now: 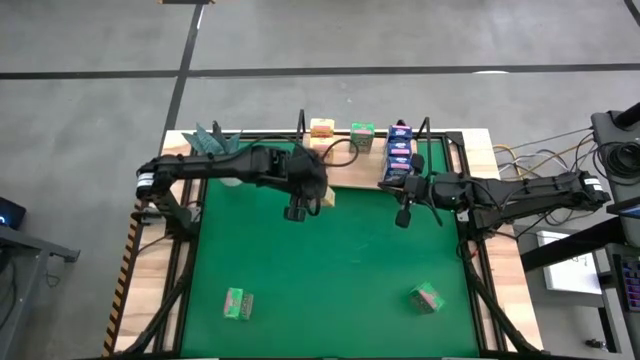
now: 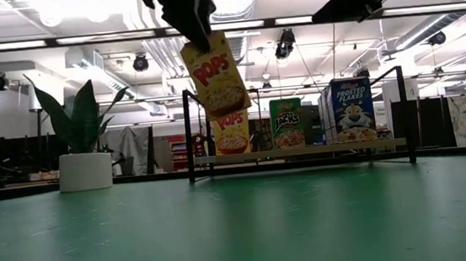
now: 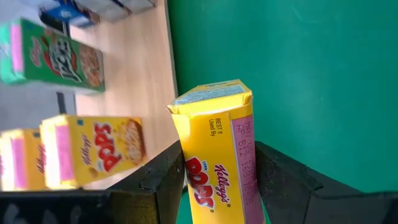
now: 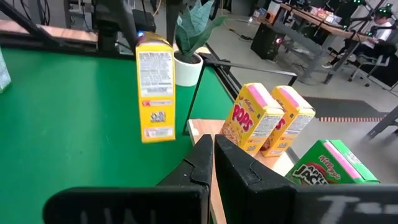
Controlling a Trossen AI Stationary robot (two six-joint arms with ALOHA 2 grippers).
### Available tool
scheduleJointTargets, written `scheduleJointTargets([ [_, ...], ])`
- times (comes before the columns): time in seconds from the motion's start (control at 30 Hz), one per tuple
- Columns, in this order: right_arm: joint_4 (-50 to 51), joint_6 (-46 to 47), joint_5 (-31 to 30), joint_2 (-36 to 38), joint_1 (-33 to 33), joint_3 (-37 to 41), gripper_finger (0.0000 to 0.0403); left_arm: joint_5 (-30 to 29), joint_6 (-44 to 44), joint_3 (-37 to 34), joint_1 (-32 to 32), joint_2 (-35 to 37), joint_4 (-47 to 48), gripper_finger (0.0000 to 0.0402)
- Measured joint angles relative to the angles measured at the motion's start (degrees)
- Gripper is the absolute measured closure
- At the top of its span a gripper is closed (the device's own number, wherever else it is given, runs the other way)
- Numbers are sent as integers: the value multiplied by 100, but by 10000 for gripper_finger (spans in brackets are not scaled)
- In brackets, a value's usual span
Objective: Stack cereal on shelf
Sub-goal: Put the yellow cereal box on the shelf
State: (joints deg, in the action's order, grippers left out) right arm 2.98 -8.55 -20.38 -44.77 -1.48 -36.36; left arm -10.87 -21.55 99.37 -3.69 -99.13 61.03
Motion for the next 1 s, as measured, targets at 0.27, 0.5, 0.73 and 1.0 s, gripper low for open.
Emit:
scheduleJointTargets([
  [0.27,-74,-29,0,9,-1,0,394,336,-999,40,-324,-7,-411,237],
  [0.5,-33,-5,0,9,0,0,394,496,-1198,587,-754,-413,-343,237],
  [0.73,-25,-4,77,4,0,0,394,592,-1188,1047,-1212,-924,190,237],
  [1.0,-25,-36,133,9,0,0,394,610,-1057,1360,-1357,-1403,560,237],
])
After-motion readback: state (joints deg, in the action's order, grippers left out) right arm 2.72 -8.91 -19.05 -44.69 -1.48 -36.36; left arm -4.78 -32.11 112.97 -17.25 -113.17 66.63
